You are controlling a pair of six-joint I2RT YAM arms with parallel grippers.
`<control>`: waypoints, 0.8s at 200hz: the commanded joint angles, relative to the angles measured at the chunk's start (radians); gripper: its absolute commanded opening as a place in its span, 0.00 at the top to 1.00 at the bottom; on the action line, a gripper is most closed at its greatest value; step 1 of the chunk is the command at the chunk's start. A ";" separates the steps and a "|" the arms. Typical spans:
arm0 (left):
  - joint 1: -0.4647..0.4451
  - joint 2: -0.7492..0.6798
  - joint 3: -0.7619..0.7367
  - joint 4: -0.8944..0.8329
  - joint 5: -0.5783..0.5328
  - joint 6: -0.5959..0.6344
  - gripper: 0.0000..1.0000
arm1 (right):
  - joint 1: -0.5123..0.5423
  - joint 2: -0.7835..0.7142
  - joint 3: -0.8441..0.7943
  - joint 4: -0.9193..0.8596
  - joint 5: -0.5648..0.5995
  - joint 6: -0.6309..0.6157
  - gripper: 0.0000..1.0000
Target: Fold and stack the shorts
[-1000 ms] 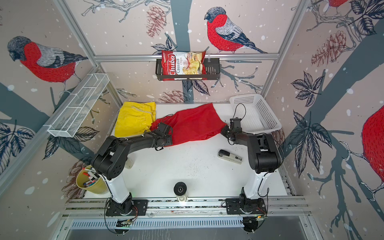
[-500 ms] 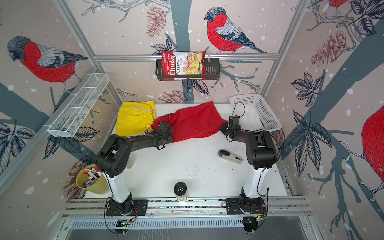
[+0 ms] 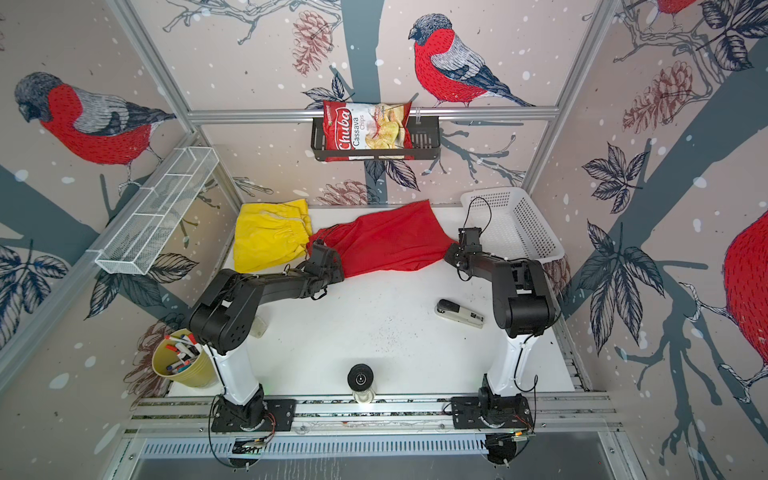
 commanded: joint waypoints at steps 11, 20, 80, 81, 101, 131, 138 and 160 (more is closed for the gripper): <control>-0.009 -0.005 -0.007 -0.321 0.091 -0.030 0.34 | 0.041 -0.034 -0.030 -0.024 0.080 -0.007 0.62; -0.017 -0.021 -0.003 -0.338 0.087 -0.032 0.34 | 0.050 -0.066 -0.049 -0.027 0.102 -0.003 0.62; -0.050 -0.236 0.013 -0.484 0.067 -0.066 0.26 | 0.221 -0.412 -0.147 0.040 0.270 -0.129 0.51; -0.050 -0.241 0.014 -0.487 0.066 -0.067 0.26 | 0.228 -0.415 -0.147 0.044 0.267 -0.135 0.50; -0.050 -0.346 0.031 -0.541 0.022 -0.083 0.22 | 0.343 -0.451 -0.141 0.137 0.200 -0.281 0.38; -0.036 -0.482 0.004 -0.608 -0.095 -0.148 0.17 | 0.493 -0.378 -0.051 0.181 0.049 -0.426 0.26; -0.025 -0.508 -0.015 -0.609 -0.106 -0.159 0.18 | 0.533 -0.345 -0.014 0.169 0.039 -0.456 0.24; 0.063 -0.577 -0.123 -0.562 -0.032 -0.186 0.19 | 0.669 -0.214 0.100 0.135 0.066 -0.572 0.13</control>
